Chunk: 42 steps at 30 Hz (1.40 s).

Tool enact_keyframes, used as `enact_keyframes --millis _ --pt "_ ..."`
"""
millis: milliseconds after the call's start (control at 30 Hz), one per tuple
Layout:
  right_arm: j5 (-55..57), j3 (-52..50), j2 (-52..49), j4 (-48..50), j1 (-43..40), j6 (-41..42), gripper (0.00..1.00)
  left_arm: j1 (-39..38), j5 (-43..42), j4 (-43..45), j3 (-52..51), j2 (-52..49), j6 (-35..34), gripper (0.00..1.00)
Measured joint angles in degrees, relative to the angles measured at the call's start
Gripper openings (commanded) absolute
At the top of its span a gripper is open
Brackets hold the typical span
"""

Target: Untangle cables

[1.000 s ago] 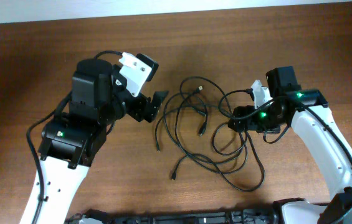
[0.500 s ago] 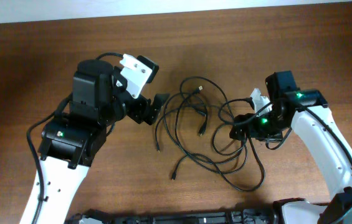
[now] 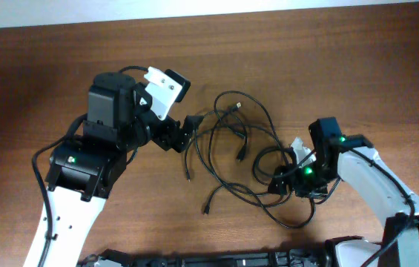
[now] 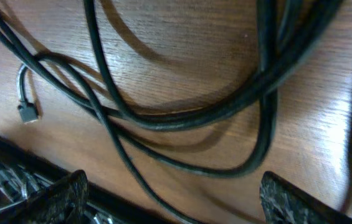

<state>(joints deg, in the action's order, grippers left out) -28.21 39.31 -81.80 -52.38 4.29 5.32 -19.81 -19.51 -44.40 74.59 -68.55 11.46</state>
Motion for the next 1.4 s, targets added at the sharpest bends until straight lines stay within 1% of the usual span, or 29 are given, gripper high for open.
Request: enact_keyframes --millis 67,100,167,200,233,300,333,733,967,1000,1033,1133,1267,1333,1367,1400 --pt "-0.5 -2.3 0.0 3.4 0.0 0.1 0.75 0.0 0.0 0.0 0.0 0.0 0.0 0.94" --pt "-0.6 -3.2 0.0 4.9 0.0 0.0 0.72 0.0 0.0 0.0 0.0 0.0 0.0 0.94" --pt "-1.4 -4.6 0.0 7.3 0.0 0.1 0.52 0.0 0.0 0.0 0.0 0.0 0.0 0.94" --pt "-1.7 -5.0 0.0 8.1 0.0 0.3 0.38 0.0 0.0 0.0 0.0 0.0 0.0 0.94" --pt "-1.9 -5.3 0.0 8.8 0.0 0.2 0.26 0.0 0.0 0.0 0.0 0.0 0.0 0.94" --pt "-2.0 -5.6 0.0 9.3 0.0 -0.1 0.08 0.0 0.0 0.0 0.0 0.0 0.0 0.94" --pt "-2.1 -5.6 0.0 9.5 0.0 0.0 0.04 0.0 0.0 0.0 0.0 0.0 0.0 0.94" --pt "-3.4 -5.8 0.2 10.5 0.0 0.1 0.04 0.0 0.0 0.0 0.0 0.0 0.0 0.94" --pt "-7.4 -4.0 9.4 11.9 0.0 0.0 0.04 0.0 0.0 0.2 0.0 0.0 0.0 0.95" --pt "-7.9 -3.1 10.4 12.0 0.0 0.1 0.04 0.0 0.0 0.3 0.0 0.0 0.0 0.98" --pt "-8.5 -1.3 11.5 11.9 0.0 0.1 0.04 0.0 0.0 0.3 0.0 0.0 0.0 1.00" --pt "-9.4 5.1 13.8 12.0 0.0 0.1 0.04 0.0 0.0 0.4 0.0 0.0 -0.2 0.99" --pt "-9.3 14.9 14.6 12.1 0.0 0.6 0.04 0.0 0.0 0.4 0.0 0.0 -0.2 0.99" --pt "-8.9 21.3 14.6 12.2 0.0 0.7 0.04 0.0 0.0 0.5 0.0 0.0 -0.2 0.99" --pt "-8.6 26.6 14.7 12.2 0.0 0.8 0.04 0.0 0.0 0.5 0.0 0.0 -0.2 0.99" --pt "-8.5 28.3 14.8 12.4 0.0 0.8 0.04 0.0 0.0 0.4 0.0 0.0 -0.2 0.99"
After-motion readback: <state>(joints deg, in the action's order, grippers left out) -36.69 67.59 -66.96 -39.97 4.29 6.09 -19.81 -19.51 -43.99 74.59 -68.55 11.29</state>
